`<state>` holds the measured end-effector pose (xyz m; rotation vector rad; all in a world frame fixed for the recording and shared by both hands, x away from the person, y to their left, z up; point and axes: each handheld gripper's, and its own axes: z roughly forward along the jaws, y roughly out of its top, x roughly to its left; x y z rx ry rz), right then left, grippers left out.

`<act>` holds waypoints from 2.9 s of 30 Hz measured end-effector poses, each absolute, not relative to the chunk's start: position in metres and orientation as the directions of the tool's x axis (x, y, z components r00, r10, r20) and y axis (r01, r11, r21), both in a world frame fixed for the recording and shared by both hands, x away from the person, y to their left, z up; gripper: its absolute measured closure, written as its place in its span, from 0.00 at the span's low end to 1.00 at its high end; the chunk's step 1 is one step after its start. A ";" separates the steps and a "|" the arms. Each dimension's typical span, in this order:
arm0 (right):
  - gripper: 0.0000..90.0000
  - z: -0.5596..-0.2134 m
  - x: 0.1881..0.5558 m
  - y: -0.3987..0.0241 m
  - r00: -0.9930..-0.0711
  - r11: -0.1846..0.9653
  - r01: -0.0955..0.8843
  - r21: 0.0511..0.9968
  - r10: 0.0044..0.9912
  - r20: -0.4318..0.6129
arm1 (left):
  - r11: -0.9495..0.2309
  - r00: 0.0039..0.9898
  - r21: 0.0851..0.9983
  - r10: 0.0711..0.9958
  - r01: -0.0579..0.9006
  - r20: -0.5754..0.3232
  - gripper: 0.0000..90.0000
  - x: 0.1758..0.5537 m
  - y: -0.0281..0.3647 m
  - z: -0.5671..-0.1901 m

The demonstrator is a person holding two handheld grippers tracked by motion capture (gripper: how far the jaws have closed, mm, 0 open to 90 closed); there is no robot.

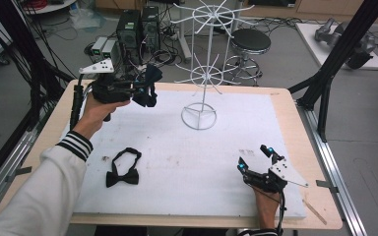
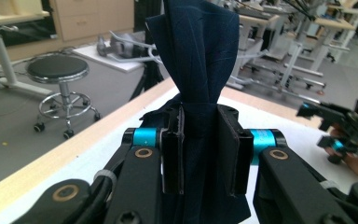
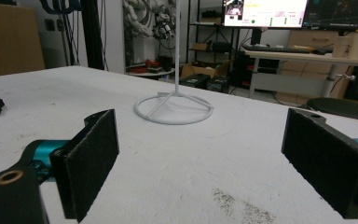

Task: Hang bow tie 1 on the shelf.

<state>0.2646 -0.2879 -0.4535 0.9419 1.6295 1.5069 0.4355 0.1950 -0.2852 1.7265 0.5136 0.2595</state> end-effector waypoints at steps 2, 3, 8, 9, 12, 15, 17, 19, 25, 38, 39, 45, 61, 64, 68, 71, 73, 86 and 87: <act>0.12 -0.453 0.265 -0.288 -0.478 0.052 0.044 0.998 0.878 -0.025 | -0.153 0.872 0.969 0.479 0.195 -0.100 0.81 0.437 0.193 -0.284; 0.12 -0.453 0.265 -0.288 -0.478 0.052 0.044 0.998 0.878 -0.025 | -0.155 0.871 0.969 0.481 0.193 -0.097 0.81 0.438 0.191 -0.283; 0.12 -0.454 0.265 -0.288 -0.477 0.051 0.042 0.998 0.879 -0.025 | -0.152 0.853 0.969 0.513 0.195 -0.091 0.81 0.441 0.187 -0.281; 0.12 -0.454 0.265 -0.289 -0.478 0.049 0.042 0.998 0.878 -0.023 | -0.154 0.852 0.968 0.515 0.197 -0.091 0.81 0.442 0.186 -0.281; 0.12 -0.454 0.265 -0.288 -0.478 0.048 0.044 0.998 0.878 -0.022 | -0.154 0.850 0.970 0.520 0.189 -0.083 0.81 0.444 0.183 -0.278; 0.12 -0.454 0.265 -0.289 -0.478 0.048 0.042 0.998 0.878 -0.022 | -0.156 0.847 0.971 0.527 0.183 -0.075 0.81 0.447 0.179 -0.274; 0.12 -0.454 0.265 -0.289 -0.478 0.046 0.043 0.998 0.878 -0.020 | -0.154 0.845 0.971 0.529 0.182 -0.074 0.81 0.449 0.176 -0.271; 0.12 -0.454 0.265 -0.289 -0.478 0.046 0.044 0.998 0.878 -0.019 | -0.151 0.843 0.973 0.533 0.177 -0.070 0.81 0.451 0.173 -0.268; 0.12 -0.454 0.265 -0.288 -0.479 0.037 0.048 0.998 0.878 -0.009 | -0.152 0.846 0.973 0.530 0.172 -0.067 0.81 0.454 0.165 -0.263; 0.12 -0.454 0.264 -0.288 -0.478 0.036 0.049 0.998 0.878 -0.008 | -0.141 0.837 0.973 0.542 0.185 -0.080 0.81 0.458 0.154 -0.264; 0.12 -0.454 0.264 -0.288 -0.478 0.037 0.047 0.998 0.878 -0.010 | -0.144 0.836 0.972 0.542 0.184 -0.078 0.81 0.458 0.152 -0.265; 0.12 -0.454 0.264 -0.288 -0.477 0.036 0.048 0.998 0.879 -0.009 | -0.150 0.833 0.970 0.547 0.191 -0.080 0.81 0.460 0.142 -0.268; 0.12 -0.454 0.264 -0.289 -0.478 0.038 0.036 0.999 0.878 -0.017 | -0.143 0.843 0.970 0.529 0.197 -0.093 0.81 0.461 0.126 -0.274; 0.12 -0.454 0.265 -0.290 -0.477 0.038 0.034 0.999 0.879 -0.017 | -0.153 0.846 0.968 0.525 0.200 -0.092 0.81 0.461 0.123 -0.276; 0.12 -0.454 0.265 -0.289 -0.477 0.038 0.036 0.999 0.879 -0.016 | -0.156 0.851 0.967 0.518 0.199 -0.092 0.81 0.459 0.117 -0.277; 0.12 -0.454 0.264 -0.289 -0.476 0.036 0.039 0.999 0.879 -0.013 | -0.161 0.855 0.968 0.512 0.194 -0.086 0.81 0.459 0.114 -0.277; 0.12 -0.454 0.264 -0.289 -0.475 0.032 0.041 0.999 0.880 -0.009 | -0.161 0.855 0.968 0.512 0.193 -0.085 0.81 0.459 0.112 -0.276; 0.12 -0.454 0.264 -0.290 -0.476 0.032 0.044 0.999 0.879 -0.007 | -0.193 0.860 0.964 0.506 0.185 -0.064 0.81 0.456 0.103 -0.278; 0.12 -0.454 0.264 -0.289 -0.476 0.032 0.042 0.999 0.879 -0.008 | -0.198 0.861 0.962 0.505 0.186 -0.062 0.81 0.455 0.102 -0.278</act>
